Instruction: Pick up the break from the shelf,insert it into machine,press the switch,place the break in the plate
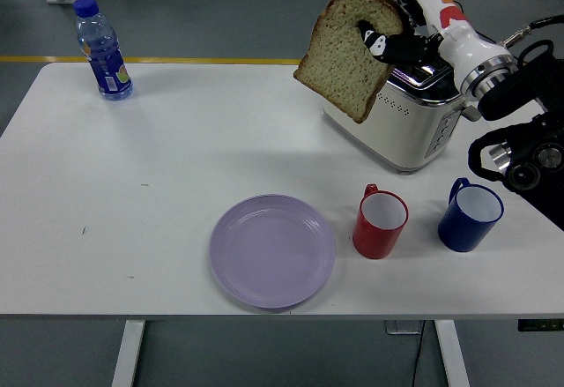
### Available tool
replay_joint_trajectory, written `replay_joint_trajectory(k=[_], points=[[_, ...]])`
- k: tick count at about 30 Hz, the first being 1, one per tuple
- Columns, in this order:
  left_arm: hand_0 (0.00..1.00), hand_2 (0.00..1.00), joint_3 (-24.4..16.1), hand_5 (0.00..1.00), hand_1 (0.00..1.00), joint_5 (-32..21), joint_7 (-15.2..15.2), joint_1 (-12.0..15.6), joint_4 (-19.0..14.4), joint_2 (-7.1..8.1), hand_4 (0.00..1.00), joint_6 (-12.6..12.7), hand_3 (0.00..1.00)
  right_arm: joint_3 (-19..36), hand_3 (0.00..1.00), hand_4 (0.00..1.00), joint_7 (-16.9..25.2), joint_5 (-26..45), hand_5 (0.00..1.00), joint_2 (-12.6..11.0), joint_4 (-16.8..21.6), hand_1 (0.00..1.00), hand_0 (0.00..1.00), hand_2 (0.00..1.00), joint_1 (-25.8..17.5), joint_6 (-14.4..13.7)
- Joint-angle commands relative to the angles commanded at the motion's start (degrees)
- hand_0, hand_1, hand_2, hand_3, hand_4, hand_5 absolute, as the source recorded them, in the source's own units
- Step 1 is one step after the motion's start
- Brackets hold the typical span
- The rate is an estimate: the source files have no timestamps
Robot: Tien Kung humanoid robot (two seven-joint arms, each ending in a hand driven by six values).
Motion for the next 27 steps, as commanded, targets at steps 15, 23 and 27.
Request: replay_joint_trajectory(k=[15, 23, 27], points=[[0.681, 0.678, 0.19, 0.829, 0.692, 0.16, -0.05, 0.26, 0.0, -0.27, 0.286, -0.16, 0.56, -7.79, 0.388, 0.425, -0.36, 10.85, 0.002, 3.9, 4.16, 0.105, 0.107, 0.283, -7.58, -1.04], [0.68, 0.678, -0.25, 0.831, 0.692, 1.09, 0.09, 0.42, 0.0, -0.25, 0.287, -0.31, 0.56, -10.23, 0.384, 0.448, 0.34, 15.73, 0.002, 5.58, 2.25, 0.099, 0.106, 0.282, -8.86, -0.49], [0.68, 0.678, -0.42, 0.832, 0.692, 1.36, 0.13, 0.59, 0.0, -0.3, 0.287, -0.32, 0.56, -11.08, 0.382, 0.448, 0.83, 16.78, 0.002, 7.03, -0.04, 0.097, 0.101, 0.274, -9.66, -0.62]])
